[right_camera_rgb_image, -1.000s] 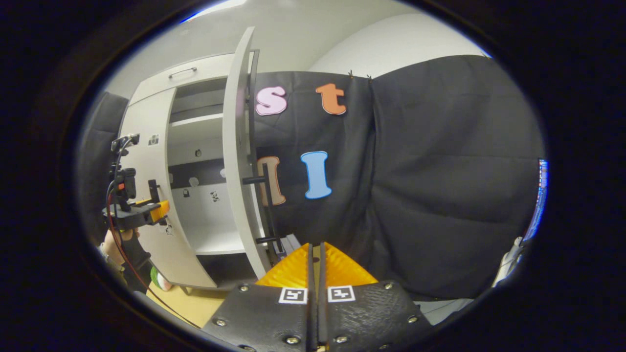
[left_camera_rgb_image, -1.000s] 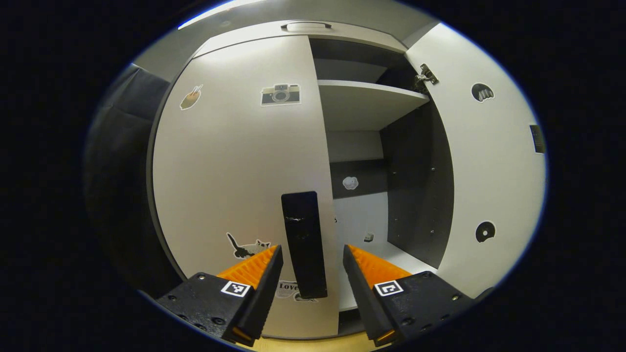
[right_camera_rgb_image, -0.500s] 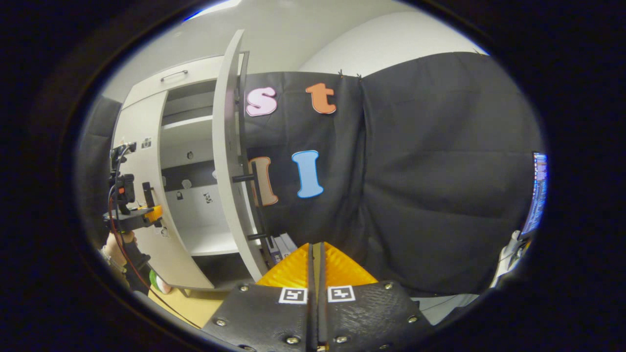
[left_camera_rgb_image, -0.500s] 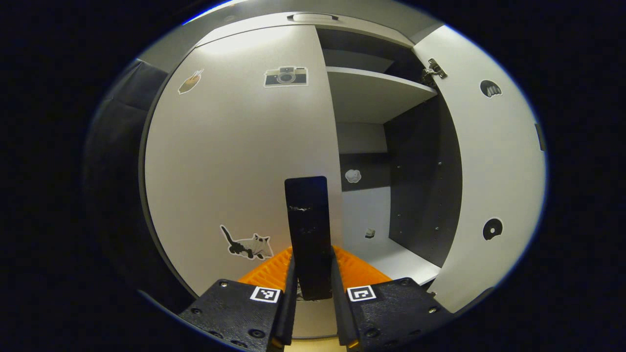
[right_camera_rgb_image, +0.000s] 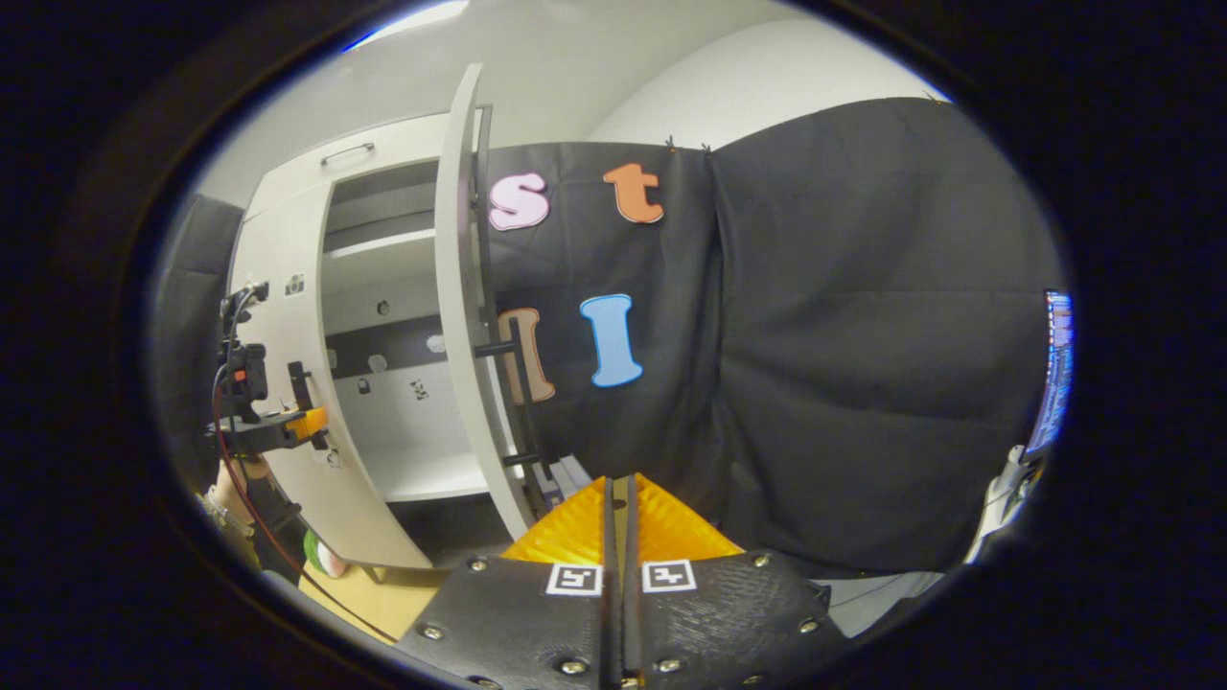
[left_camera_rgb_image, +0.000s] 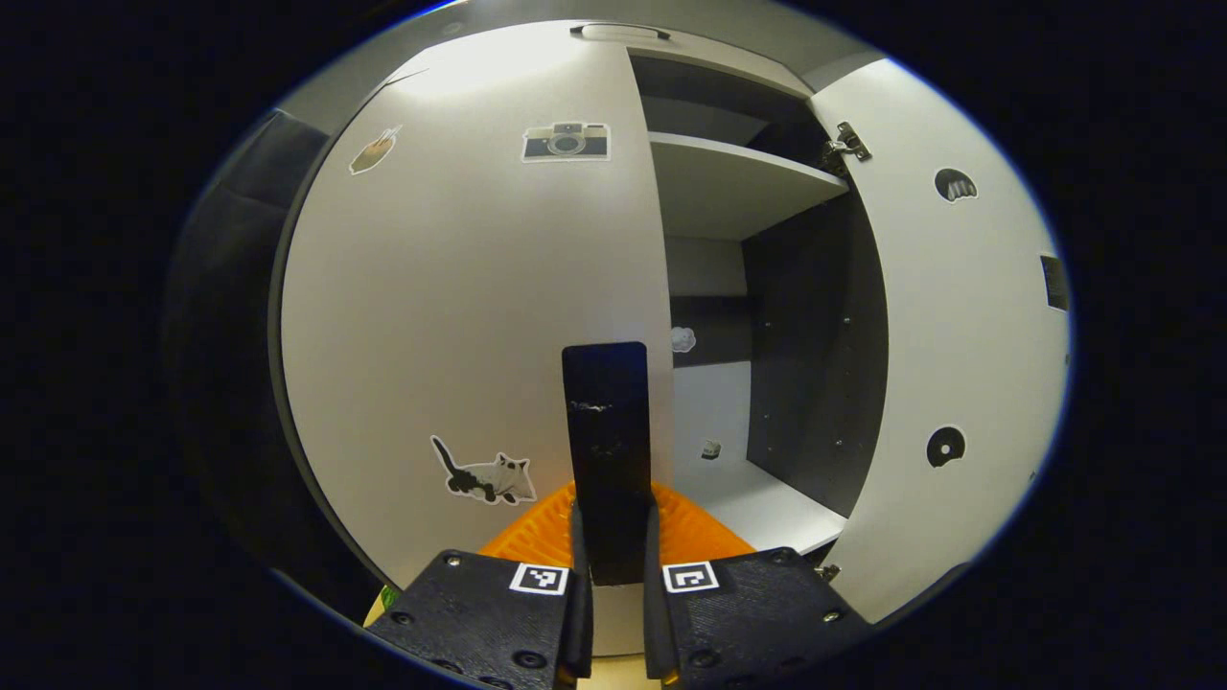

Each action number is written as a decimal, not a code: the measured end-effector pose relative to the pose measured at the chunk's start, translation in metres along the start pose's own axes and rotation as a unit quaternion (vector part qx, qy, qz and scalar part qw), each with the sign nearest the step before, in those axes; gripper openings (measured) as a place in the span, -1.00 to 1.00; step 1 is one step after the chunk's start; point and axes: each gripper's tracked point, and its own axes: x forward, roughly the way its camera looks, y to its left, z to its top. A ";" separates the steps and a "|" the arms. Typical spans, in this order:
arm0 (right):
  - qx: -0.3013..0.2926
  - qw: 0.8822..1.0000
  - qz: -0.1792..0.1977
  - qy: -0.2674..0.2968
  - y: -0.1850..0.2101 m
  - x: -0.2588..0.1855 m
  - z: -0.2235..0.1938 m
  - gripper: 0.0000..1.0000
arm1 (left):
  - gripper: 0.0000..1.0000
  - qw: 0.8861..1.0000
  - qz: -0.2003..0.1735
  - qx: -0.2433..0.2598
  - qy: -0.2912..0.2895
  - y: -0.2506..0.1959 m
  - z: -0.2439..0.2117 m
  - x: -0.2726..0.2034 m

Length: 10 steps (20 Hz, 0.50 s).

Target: Open the right door of the double-door shoe cabinet with the right hand, and open the left door with the left hand.

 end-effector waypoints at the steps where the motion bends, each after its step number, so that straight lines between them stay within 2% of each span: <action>1: 0.000 1.000 0.003 0.002 0.001 0.000 -0.001 -0.99 | -0.56 1.000 -0.005 -0.001 -0.001 -0.001 0.000 -0.004; 10: 0.001 0.999 0.051 0.013 0.035 0.001 -0.006 -0.99 | -0.59 0.999 -0.042 -0.002 -0.012 0.004 0.000 -0.047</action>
